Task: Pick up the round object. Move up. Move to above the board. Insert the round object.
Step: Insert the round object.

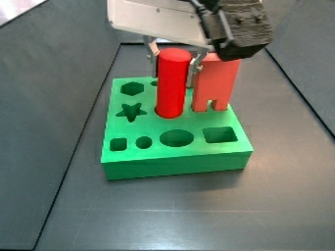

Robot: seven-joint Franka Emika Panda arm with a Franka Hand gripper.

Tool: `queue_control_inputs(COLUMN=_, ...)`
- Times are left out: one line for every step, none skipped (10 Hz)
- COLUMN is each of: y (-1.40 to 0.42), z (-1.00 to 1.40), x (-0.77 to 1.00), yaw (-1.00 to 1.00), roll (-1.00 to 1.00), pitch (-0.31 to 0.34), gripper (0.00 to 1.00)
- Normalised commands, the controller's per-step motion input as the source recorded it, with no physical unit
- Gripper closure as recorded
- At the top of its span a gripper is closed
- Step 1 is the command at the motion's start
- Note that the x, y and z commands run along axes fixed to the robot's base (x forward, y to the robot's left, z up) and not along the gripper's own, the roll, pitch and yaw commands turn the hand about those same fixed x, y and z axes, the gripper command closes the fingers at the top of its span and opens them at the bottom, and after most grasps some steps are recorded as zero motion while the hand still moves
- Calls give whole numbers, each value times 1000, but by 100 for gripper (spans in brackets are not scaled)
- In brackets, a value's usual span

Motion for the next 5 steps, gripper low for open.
queue_control_inputs(y=-6, z=-406, x=157, yaw=-731, roll=-109, pitch=41, gripper=100)
queue_control_inputs(y=0, z=-186, x=26, yaw=-6, roll=-160, pitch=0, gripper=100)
queue_control_inputs(y=0, z=-100, x=0, yaw=0, roll=-81, pitch=-14, gripper=100)
queue_control_inputs(y=0, z=-40, x=0, yaw=0, roll=-53, pitch=-10, gripper=100)
queue_control_inputs(y=0, z=0, x=0, yaw=0, roll=0, pitch=0, gripper=100)
